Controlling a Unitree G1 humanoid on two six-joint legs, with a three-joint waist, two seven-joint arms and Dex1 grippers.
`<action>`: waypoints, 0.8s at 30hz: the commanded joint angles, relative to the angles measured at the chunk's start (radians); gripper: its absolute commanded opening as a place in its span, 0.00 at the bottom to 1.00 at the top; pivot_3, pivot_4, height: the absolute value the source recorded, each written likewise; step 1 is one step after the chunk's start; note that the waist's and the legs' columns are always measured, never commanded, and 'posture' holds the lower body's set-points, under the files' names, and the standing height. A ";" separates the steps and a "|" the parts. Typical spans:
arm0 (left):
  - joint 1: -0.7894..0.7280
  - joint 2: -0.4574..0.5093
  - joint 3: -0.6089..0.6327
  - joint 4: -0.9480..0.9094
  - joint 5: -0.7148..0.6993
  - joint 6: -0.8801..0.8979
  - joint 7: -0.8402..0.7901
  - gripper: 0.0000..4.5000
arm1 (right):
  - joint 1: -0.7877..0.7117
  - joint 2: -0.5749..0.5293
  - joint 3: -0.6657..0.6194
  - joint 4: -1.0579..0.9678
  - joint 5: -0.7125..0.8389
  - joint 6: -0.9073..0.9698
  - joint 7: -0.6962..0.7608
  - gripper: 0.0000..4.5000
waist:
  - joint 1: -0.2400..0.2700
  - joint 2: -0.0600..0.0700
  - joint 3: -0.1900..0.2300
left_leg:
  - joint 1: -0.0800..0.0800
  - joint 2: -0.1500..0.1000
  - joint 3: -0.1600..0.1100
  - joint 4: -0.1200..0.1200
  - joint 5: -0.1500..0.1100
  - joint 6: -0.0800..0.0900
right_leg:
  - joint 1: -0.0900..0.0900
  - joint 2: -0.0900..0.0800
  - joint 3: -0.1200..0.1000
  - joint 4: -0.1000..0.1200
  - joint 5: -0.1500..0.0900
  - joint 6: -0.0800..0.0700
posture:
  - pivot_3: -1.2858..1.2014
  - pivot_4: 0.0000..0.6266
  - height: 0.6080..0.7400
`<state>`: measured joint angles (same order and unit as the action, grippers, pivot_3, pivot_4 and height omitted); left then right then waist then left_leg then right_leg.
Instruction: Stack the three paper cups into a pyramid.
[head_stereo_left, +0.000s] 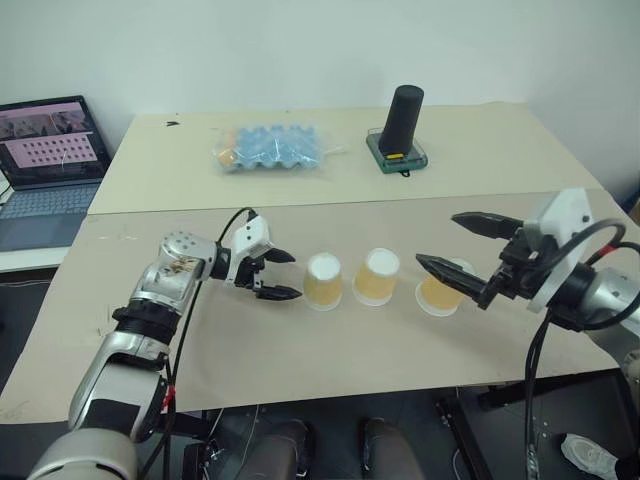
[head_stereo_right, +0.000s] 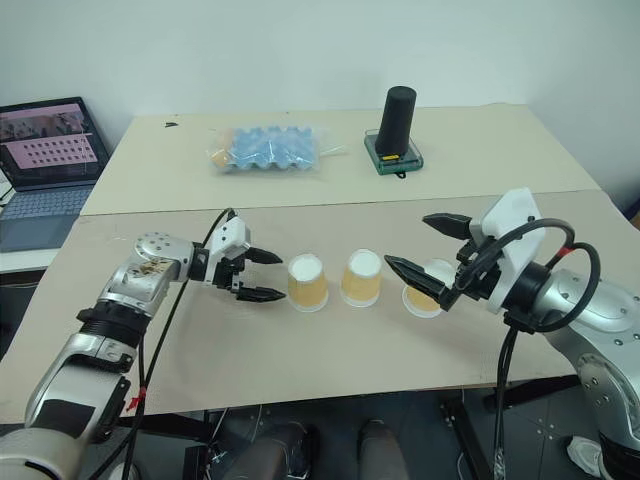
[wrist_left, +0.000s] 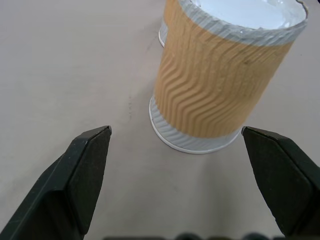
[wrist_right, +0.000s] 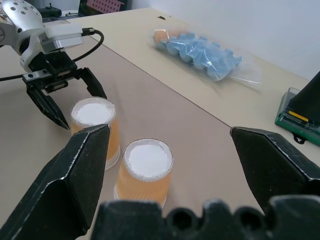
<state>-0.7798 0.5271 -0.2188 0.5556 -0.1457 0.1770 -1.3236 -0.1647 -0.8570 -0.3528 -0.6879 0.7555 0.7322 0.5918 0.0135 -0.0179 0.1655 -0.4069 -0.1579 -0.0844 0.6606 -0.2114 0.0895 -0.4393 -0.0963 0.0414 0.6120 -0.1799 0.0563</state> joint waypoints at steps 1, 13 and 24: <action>-0.061 -0.029 0.005 0.020 0.014 -0.041 0.011 0.99 | -0.005 -0.019 -0.039 -0.029 0.015 0.004 -0.006 1.00 | 0.000 0.000 0.000 | 0.000 0.000 0.000 0.000 0.000 0.000 | 0.000 0.000 0.000 0.000 0.000 0.000 | 0.52 0.24 1.00; -0.070 -0.080 0.002 0.022 0.027 -0.059 -0.014 0.99 | 0.004 -0.036 -0.056 -0.037 0.034 0.009 -0.013 1.00 | -0.002 0.000 0.000 | 0.000 0.000 0.000 0.000 0.000 0.000 | 0.000 0.000 0.000 0.000 0.000 0.000 | 0.52 0.24 1.00; -0.065 0.087 0.089 -0.193 -0.082 0.096 -0.128 0.99 | 0.000 -0.040 -0.054 -0.024 0.035 0.006 -0.008 1.00 | -0.003 0.000 0.000 | 0.000 0.000 0.000 0.000 0.000 0.000 | 0.000 0.001 0.000 0.000 0.000 0.000 | 0.52 0.24 1.00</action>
<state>-0.8249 0.5918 -0.1749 0.4320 -0.1790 0.2370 -1.4370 -0.1529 -0.8802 -0.3702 -0.6974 0.7875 0.7450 0.5867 0.0109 -0.0180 0.1656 -0.4074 -0.1576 -0.0844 0.6608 -0.2115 0.0897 -0.4398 -0.0940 0.0413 0.6120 -0.1799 0.0564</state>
